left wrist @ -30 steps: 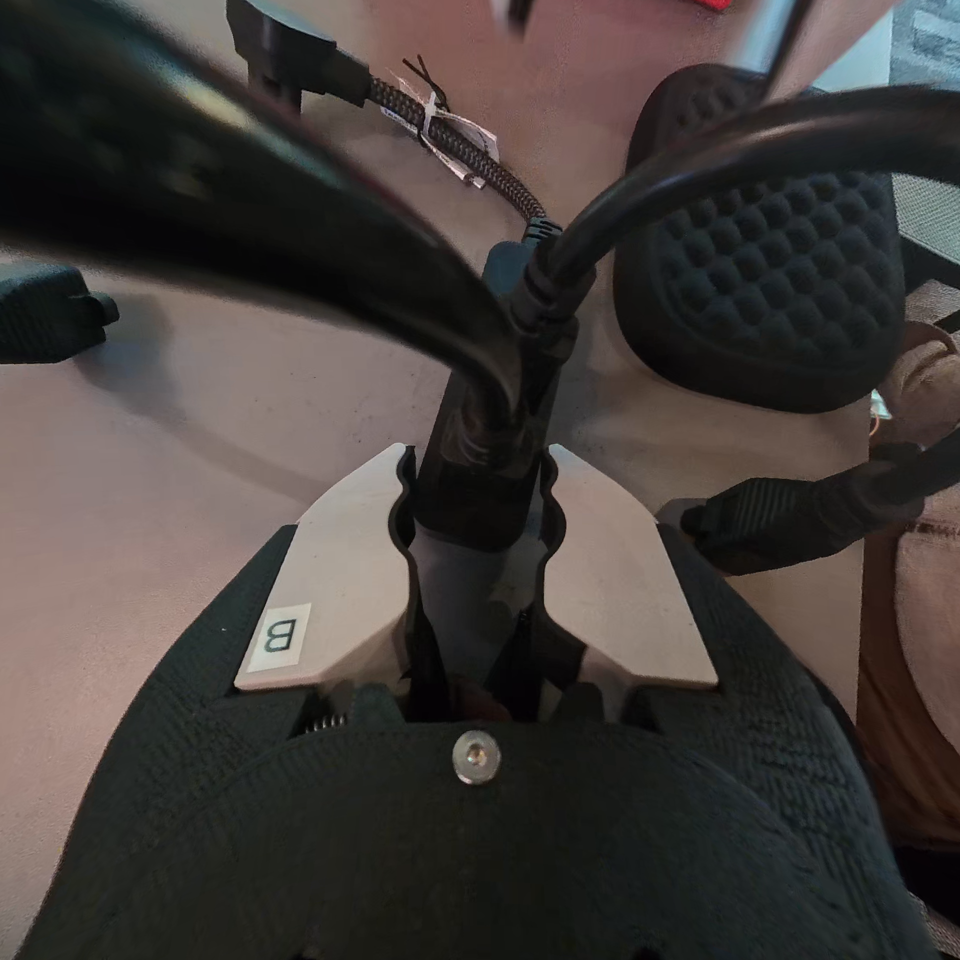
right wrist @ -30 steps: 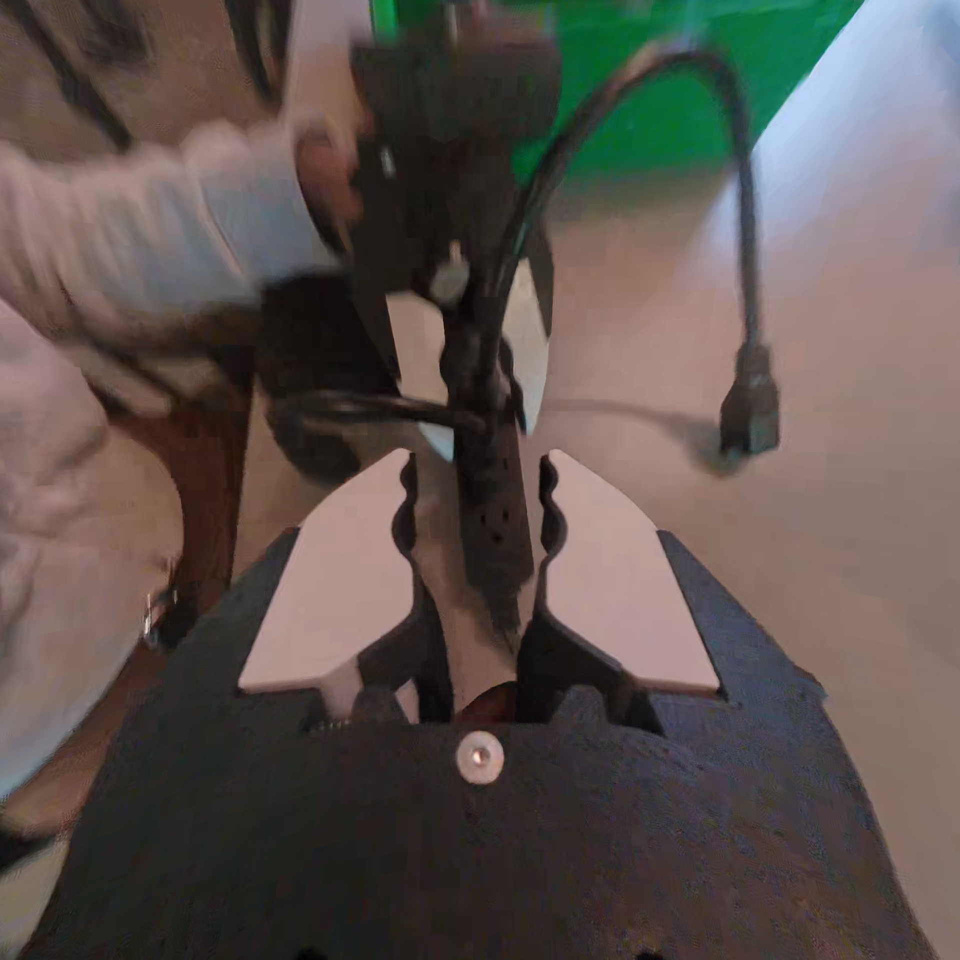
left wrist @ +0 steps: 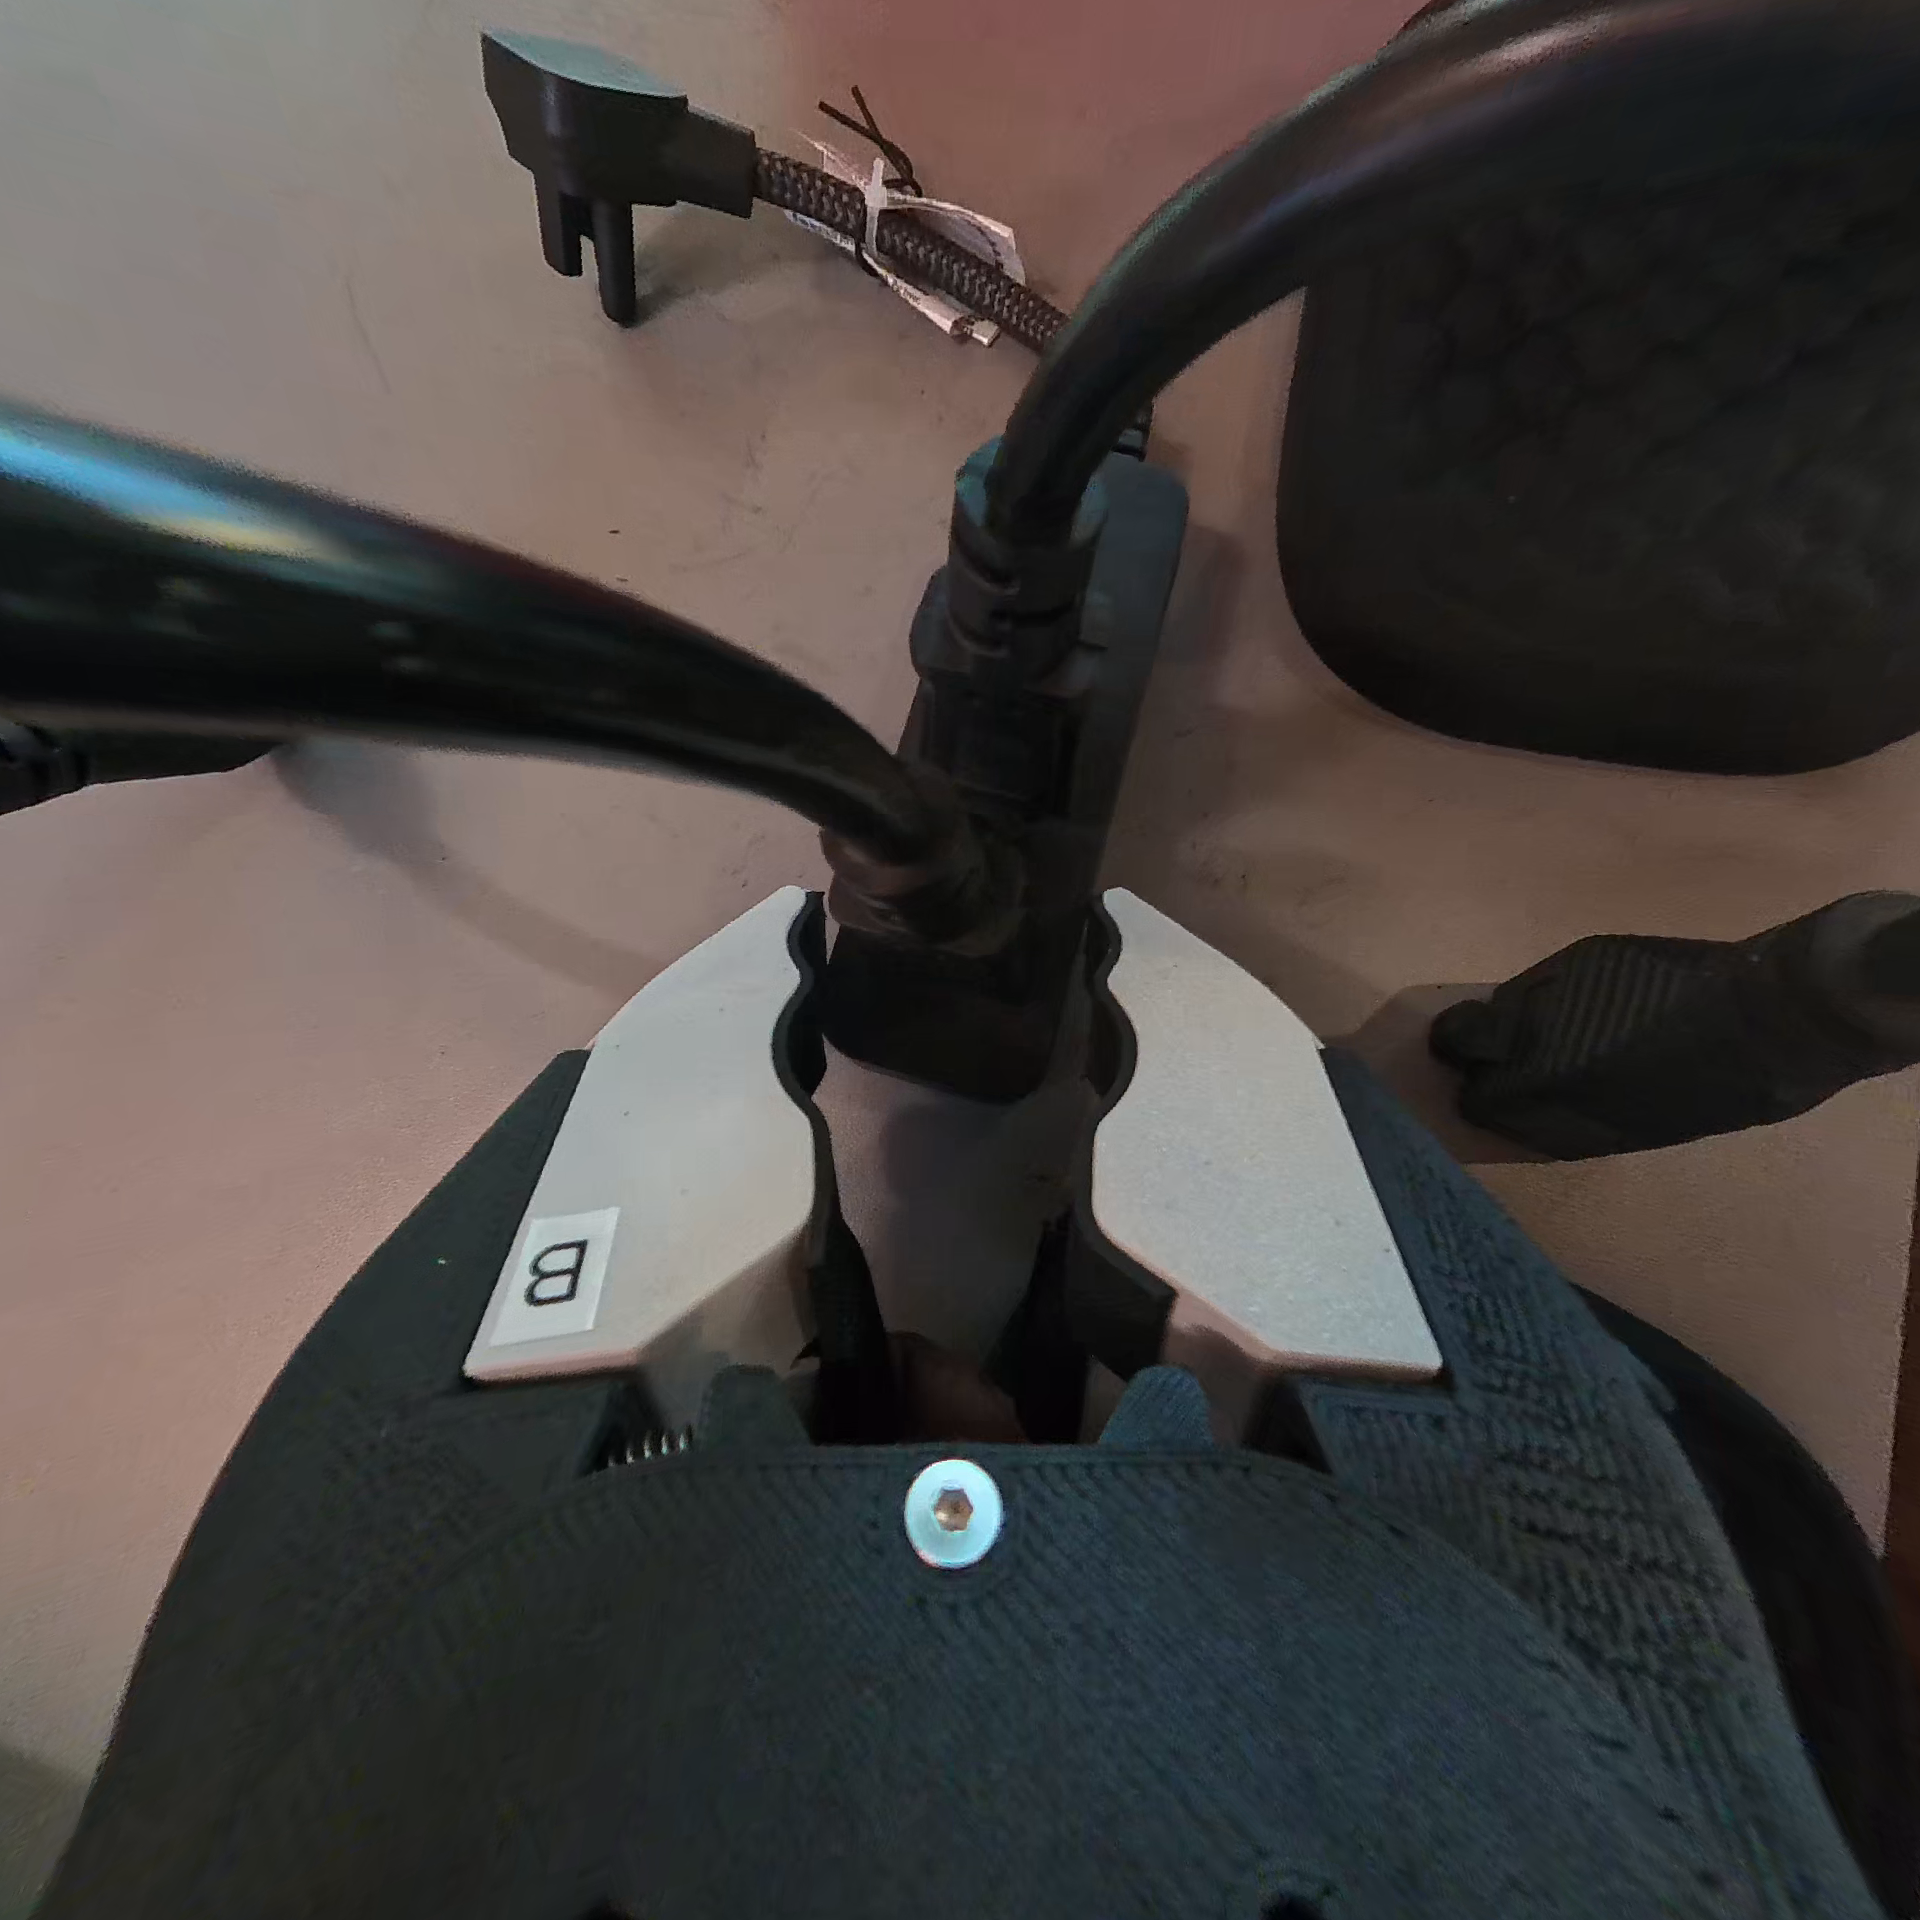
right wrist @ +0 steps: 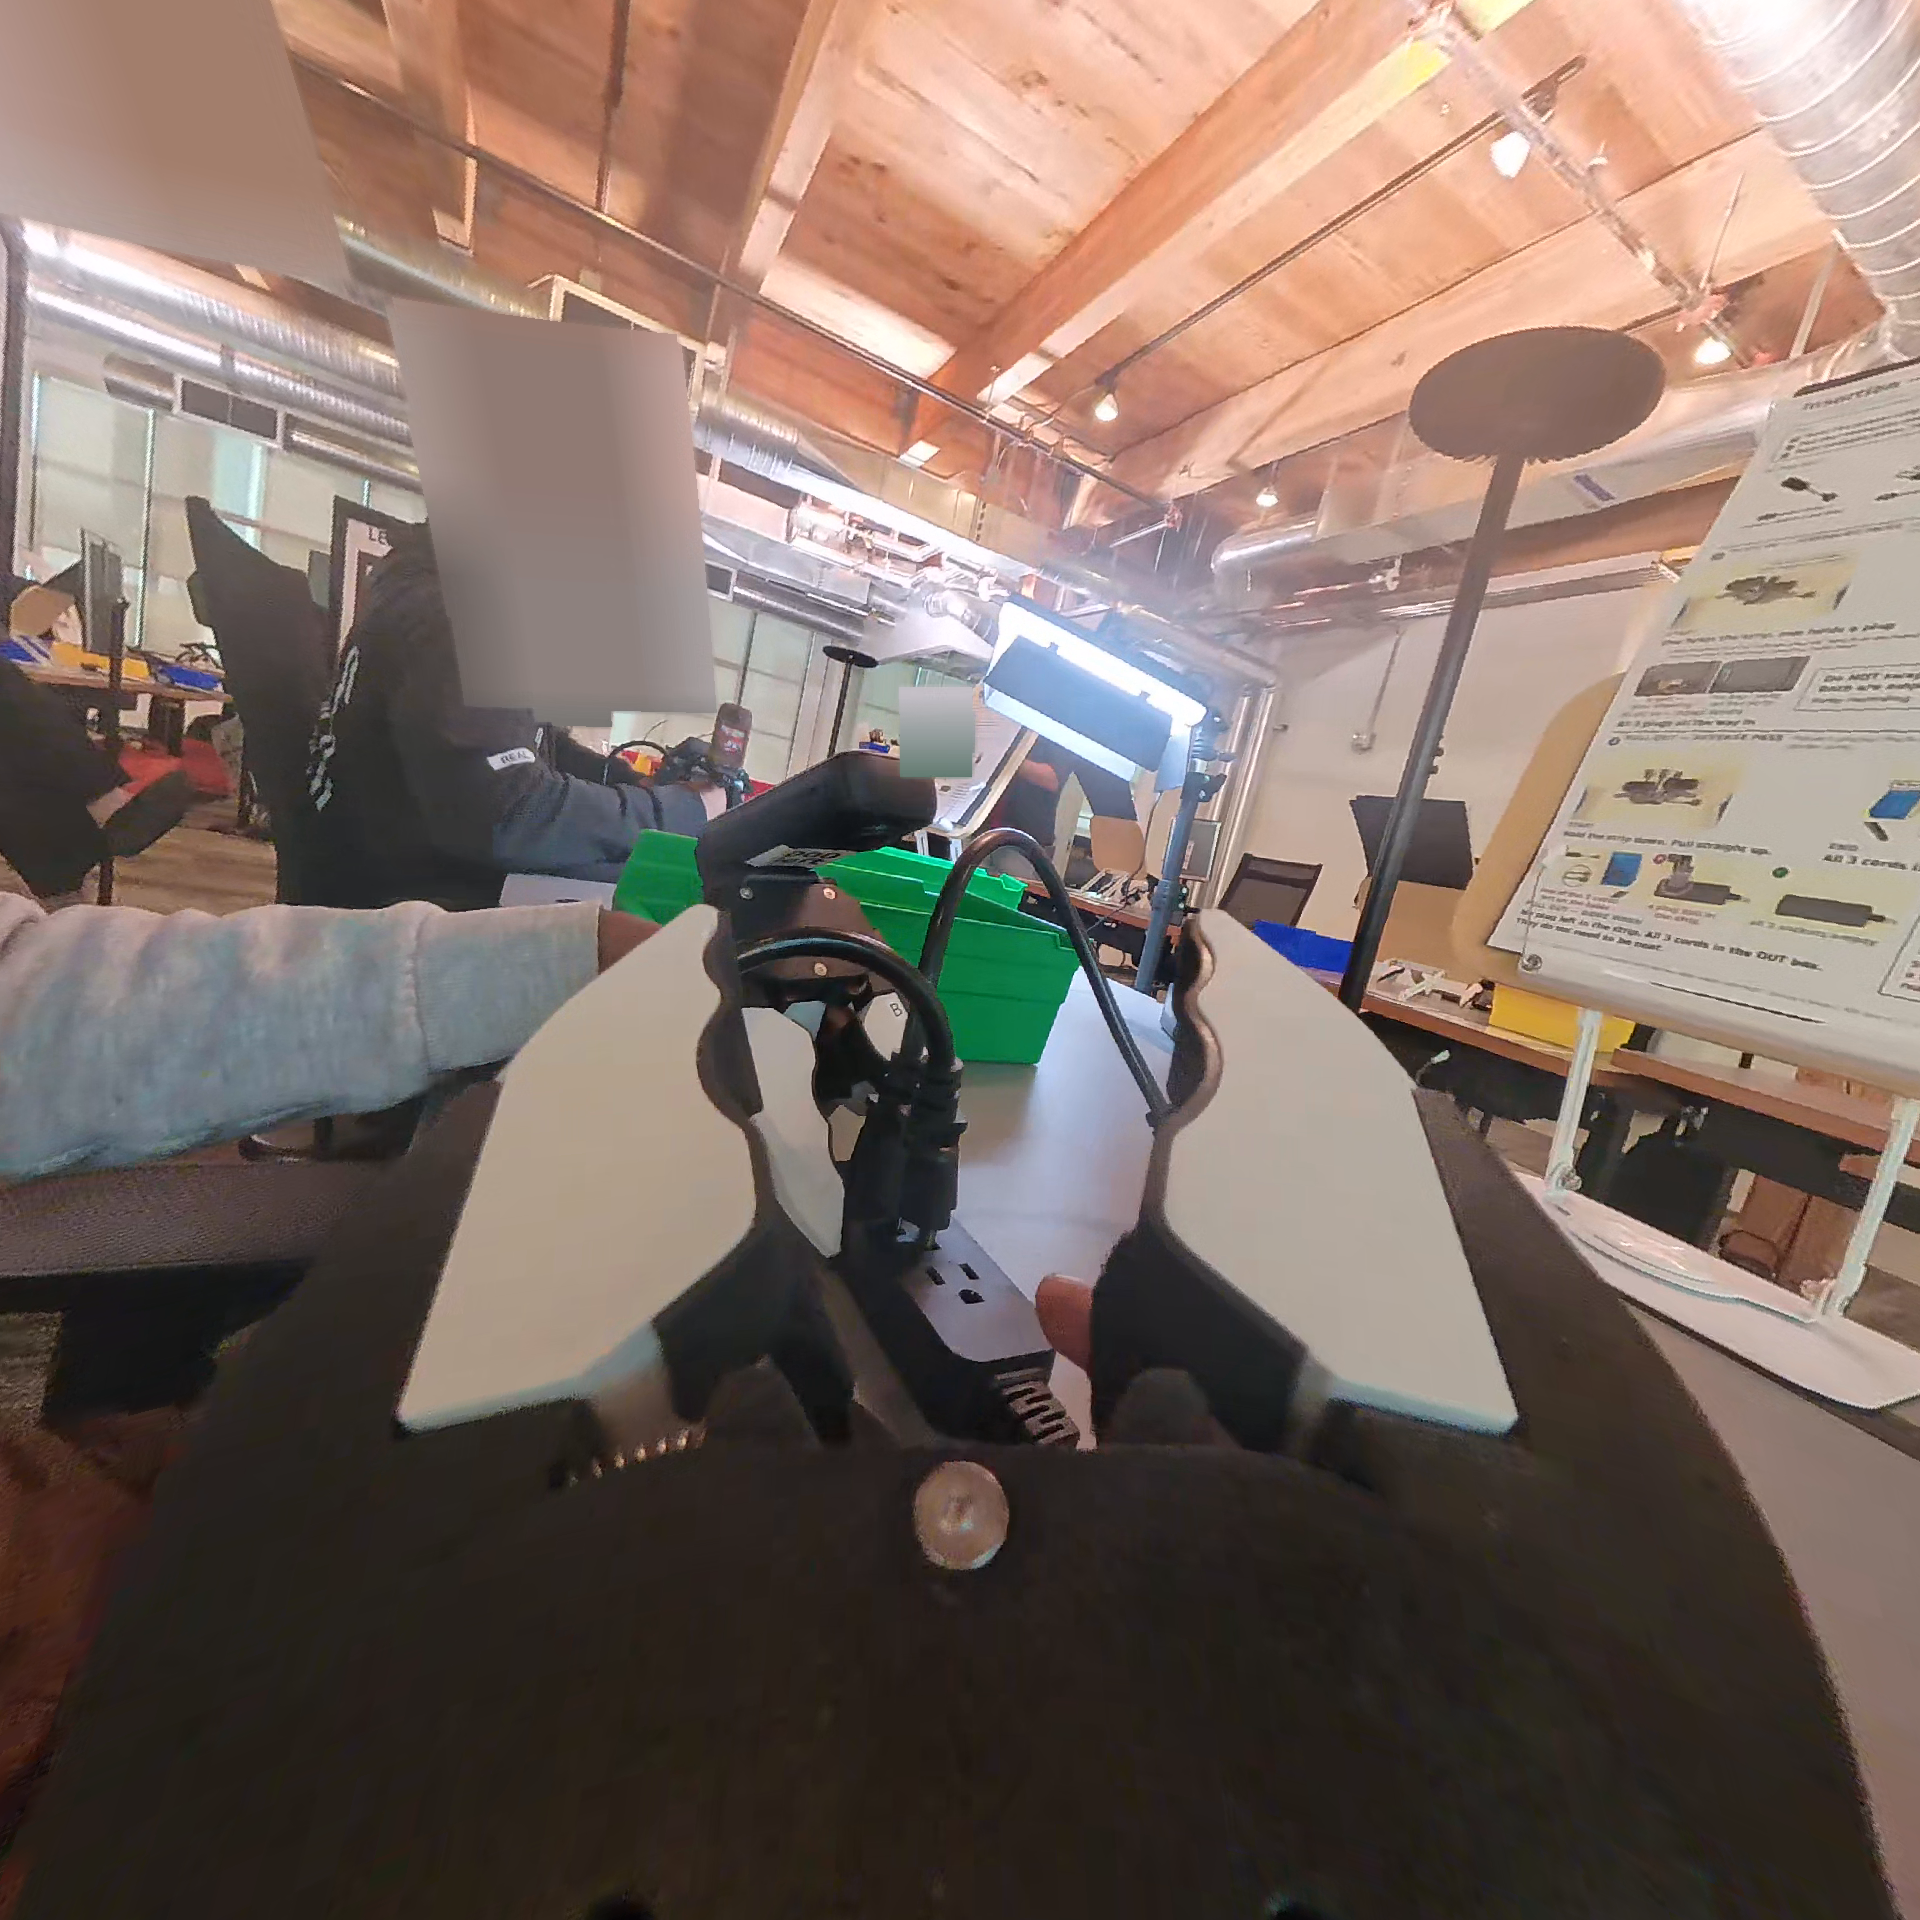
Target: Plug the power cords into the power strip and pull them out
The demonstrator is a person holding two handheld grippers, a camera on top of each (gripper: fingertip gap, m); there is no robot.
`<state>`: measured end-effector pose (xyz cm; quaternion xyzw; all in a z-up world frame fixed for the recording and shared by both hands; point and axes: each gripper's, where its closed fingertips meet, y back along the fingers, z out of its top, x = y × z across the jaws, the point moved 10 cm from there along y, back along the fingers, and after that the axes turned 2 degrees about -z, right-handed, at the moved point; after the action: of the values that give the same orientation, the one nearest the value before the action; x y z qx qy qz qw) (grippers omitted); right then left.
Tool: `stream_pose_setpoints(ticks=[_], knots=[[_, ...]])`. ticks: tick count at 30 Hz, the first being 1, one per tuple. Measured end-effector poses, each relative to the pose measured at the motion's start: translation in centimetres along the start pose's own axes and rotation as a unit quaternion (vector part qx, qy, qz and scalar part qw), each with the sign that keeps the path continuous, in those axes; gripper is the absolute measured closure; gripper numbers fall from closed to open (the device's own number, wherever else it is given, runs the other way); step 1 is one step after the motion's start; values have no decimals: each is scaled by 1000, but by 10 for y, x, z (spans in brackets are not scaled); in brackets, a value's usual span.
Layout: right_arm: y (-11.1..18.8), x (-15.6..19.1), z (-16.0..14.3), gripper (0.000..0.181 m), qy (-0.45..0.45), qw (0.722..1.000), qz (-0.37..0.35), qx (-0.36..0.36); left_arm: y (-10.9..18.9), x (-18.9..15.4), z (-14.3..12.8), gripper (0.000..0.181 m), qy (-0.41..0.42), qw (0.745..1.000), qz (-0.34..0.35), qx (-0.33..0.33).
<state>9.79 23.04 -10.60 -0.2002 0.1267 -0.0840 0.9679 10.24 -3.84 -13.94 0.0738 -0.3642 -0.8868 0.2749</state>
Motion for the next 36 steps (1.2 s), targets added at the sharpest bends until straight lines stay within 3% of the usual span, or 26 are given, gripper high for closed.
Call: stream_pose_setpoints(ticks=[12,17,20,23,26,28,31,33,36], knots=[[-11,8,-4,122,4,996,52,77,-3,-3,0,131,-18,999,23,19],[-19,9,-6,121,-18,985,129,116,-4,1,0,130,8,999,5,30],[-29,-2,-8,120,-85,970,173,146,-5,5,0,130,36,998,-26,38],[-43,-12,-8,114,-136,959,182,168,-5,7,0,130,47,998,-38,37],[-54,-5,2,114,-120,962,185,161,-5,5,0,130,36,998,-25,39],[-53,8,8,119,-80,967,180,159,-3,1,0,130,16,999,1,34],[-46,20,7,135,-27,965,153,210,-1,-6,0,130,-33,998,48,22],[-50,13,4,151,-50,955,140,256,-1,-7,0,130,-37,998,53,19],[-67,-10,8,159,-76,941,133,303,1,-3,0,130,-18,999,27,7]])
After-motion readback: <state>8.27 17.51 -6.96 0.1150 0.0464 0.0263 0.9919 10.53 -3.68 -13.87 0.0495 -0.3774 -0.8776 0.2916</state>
